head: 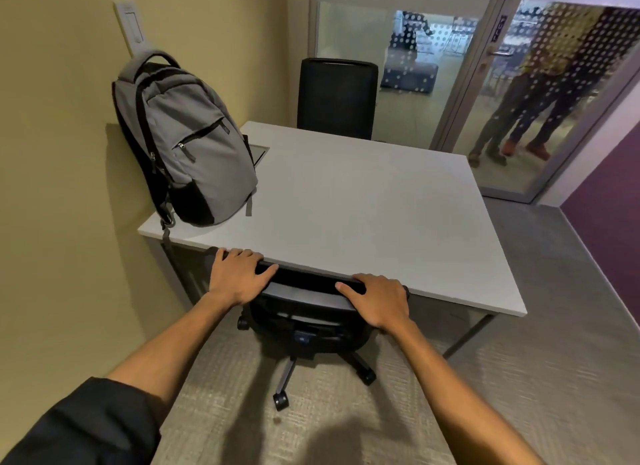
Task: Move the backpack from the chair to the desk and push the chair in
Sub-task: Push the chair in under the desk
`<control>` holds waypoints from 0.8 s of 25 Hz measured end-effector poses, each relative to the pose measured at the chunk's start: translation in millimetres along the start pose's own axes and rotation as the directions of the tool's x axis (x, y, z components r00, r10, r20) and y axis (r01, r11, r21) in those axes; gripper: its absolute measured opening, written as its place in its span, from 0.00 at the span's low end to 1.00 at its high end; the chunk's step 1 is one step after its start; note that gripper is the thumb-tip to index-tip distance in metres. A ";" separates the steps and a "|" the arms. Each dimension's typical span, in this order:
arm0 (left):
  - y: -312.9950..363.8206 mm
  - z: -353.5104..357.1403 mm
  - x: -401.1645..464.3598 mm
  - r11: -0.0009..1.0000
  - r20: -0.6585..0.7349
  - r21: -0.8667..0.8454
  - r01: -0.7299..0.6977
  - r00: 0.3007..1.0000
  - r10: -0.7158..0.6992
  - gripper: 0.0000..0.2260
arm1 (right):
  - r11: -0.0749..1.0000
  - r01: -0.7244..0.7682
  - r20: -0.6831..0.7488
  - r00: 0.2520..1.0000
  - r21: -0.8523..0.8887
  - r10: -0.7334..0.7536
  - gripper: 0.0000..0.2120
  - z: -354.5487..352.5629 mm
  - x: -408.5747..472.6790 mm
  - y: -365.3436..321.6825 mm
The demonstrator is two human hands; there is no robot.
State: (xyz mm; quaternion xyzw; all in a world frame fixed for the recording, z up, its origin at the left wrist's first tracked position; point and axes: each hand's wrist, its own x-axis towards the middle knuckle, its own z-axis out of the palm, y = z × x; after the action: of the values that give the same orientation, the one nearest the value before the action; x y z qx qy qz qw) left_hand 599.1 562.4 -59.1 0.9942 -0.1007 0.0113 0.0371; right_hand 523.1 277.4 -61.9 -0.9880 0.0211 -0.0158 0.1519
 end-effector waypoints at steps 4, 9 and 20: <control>-3.2 1.3 20.6 1.000 0.017 -0.017 -0.009 1.000 0.010 0.33 | 1.000 -0.023 0.028 0.999 -0.013 0.024 0.42 -1.1 18.8 0.6; -1.1 3.0 41.1 1.000 0.021 -0.014 -0.020 1.000 0.020 0.33 | 0.999 -0.043 0.037 0.998 -0.024 0.043 0.40 -0.9 39.3 5.3; -4.5 6.5 64.8 0.999 -0.005 -0.021 -0.040 0.999 0.040 0.34 | 0.999 -0.044 -0.003 0.999 -0.017 0.044 0.44 1.4 60.3 7.8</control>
State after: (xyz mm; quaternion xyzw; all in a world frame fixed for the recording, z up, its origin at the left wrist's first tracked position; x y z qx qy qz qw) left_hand 663.6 553.4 -63.9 0.9915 -0.1206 0.0132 0.0476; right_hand 583.0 267.6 -64.0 -0.9886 0.0433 -0.0133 0.1436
